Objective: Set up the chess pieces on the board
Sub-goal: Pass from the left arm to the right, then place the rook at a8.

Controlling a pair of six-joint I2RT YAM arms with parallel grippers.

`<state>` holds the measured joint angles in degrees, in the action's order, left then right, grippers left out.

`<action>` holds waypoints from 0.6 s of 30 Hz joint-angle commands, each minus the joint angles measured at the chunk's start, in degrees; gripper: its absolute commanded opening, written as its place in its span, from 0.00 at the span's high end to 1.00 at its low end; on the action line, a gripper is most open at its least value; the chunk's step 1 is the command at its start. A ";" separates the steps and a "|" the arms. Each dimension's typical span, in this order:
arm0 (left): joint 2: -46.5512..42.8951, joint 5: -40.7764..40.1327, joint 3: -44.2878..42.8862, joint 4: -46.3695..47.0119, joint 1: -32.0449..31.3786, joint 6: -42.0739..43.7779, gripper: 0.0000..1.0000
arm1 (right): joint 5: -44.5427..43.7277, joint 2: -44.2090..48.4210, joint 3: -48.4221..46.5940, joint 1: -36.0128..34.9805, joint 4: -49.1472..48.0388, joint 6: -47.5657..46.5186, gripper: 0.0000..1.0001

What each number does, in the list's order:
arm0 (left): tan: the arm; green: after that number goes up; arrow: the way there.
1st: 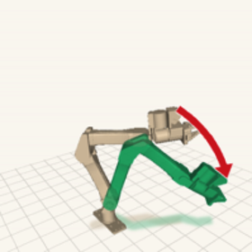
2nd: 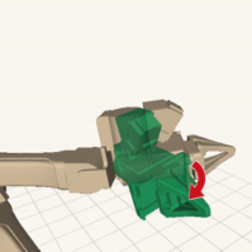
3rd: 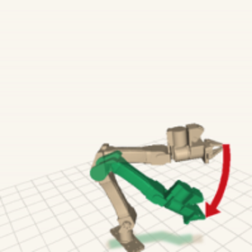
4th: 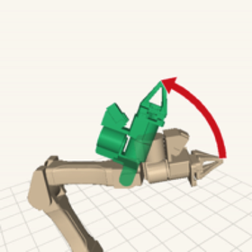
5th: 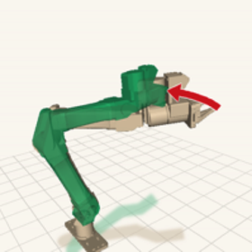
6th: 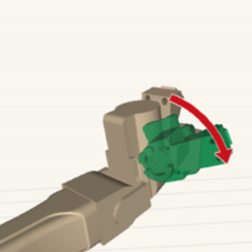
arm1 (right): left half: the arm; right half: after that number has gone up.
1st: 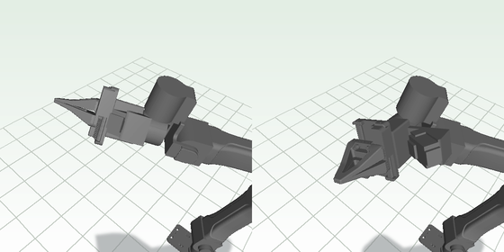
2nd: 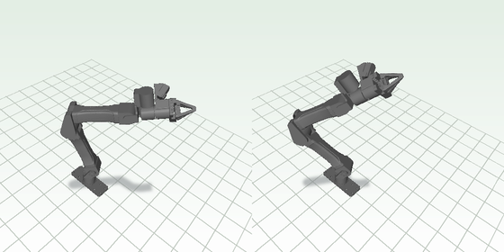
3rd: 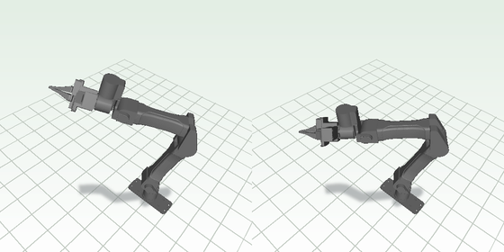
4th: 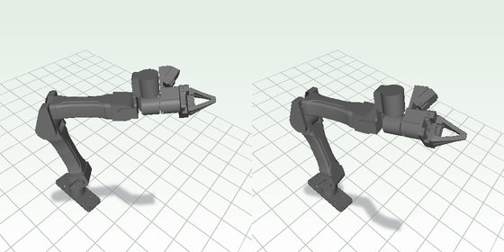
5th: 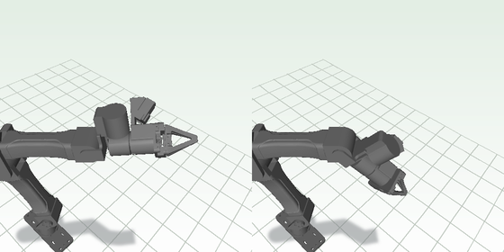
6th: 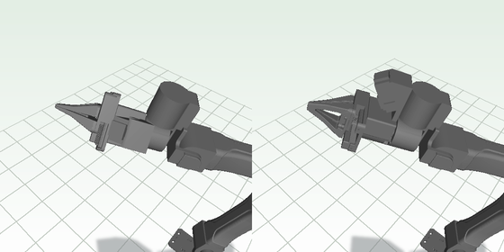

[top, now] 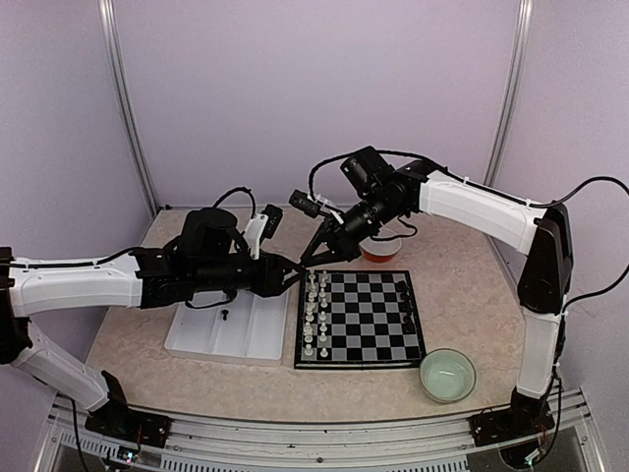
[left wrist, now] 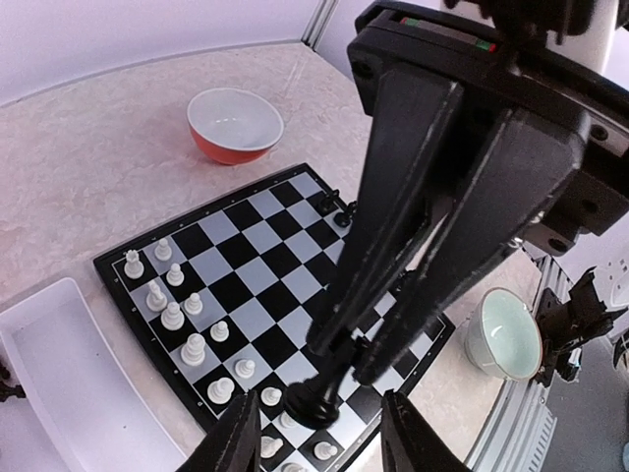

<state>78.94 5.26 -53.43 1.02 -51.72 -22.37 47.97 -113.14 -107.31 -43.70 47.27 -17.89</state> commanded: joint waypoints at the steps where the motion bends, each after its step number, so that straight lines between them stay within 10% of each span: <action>1: -1.49 -3.21 -0.90 -0.75 -1.08 1.76 0.56 | -9.45 2.68 0.79 2.04 3.16 -5.14 1.00; 18: -1.20 -4.54 0.60 -3.21 -1.18 2.07 0.56 | -41.80 0.92 7.75 19.77 8.72 -16.45 1.00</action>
<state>76.18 0.97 -52.10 -1.85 -52.49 -20.95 11.62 -109.30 -98.00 -25.54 53.47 -32.01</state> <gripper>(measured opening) 0.447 0.072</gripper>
